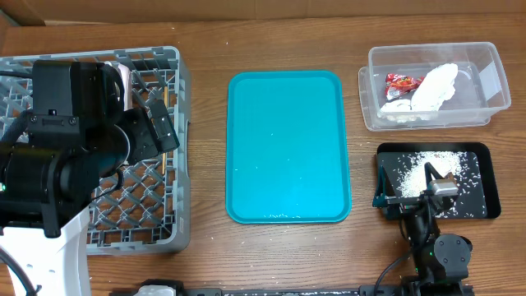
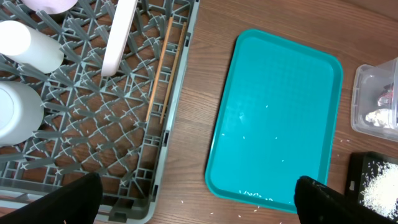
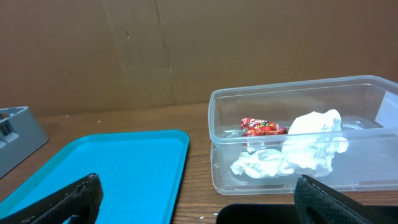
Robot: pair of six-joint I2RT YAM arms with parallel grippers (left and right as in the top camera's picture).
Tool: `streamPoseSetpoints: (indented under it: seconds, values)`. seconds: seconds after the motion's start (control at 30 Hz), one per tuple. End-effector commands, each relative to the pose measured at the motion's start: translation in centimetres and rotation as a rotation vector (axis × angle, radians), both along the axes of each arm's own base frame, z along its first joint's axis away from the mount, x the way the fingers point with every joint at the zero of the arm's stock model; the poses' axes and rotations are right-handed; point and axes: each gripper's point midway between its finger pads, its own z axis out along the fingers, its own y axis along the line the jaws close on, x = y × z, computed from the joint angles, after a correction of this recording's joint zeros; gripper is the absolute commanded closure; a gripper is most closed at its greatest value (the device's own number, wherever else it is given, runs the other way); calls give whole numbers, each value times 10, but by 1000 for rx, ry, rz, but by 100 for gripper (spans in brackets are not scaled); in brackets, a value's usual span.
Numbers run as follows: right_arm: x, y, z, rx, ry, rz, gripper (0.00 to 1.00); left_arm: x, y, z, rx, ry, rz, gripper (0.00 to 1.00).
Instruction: Sort waste into correct bins and load items into the dishwasher
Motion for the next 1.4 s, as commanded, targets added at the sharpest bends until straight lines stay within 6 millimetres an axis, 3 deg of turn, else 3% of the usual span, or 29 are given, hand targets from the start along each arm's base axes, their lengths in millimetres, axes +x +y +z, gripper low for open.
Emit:
streamPoseSetpoints:
  seconds: [0.0,0.4,0.63,0.8,1.0,1.17,1.37]
  values:
    - [0,-3,-2,5,-4,-14,0,2,3,2,2,-9,23,0]
    - [0,-3,-2,5,-4,-14,0,-2,8,0,37,8,23,0]
    - [0,-3,-2,5,-4,-14,0,-5,8,-21,64,76,-16,0]
    - [0,-3,-2,5,-4,-14,0,3,-5,-51,96,6,-199,0]
    - [0,-3,-2,5,-4,-14,0,-1,-25,-106,189,-156,-511,0]
    - [0,-3,-2,5,-4,-14,0,-10,-24,-147,238,-287,-523,0]
    - [0,-3,-2,5,-4,-14,0,-13,-20,-170,299,-505,-476,0]
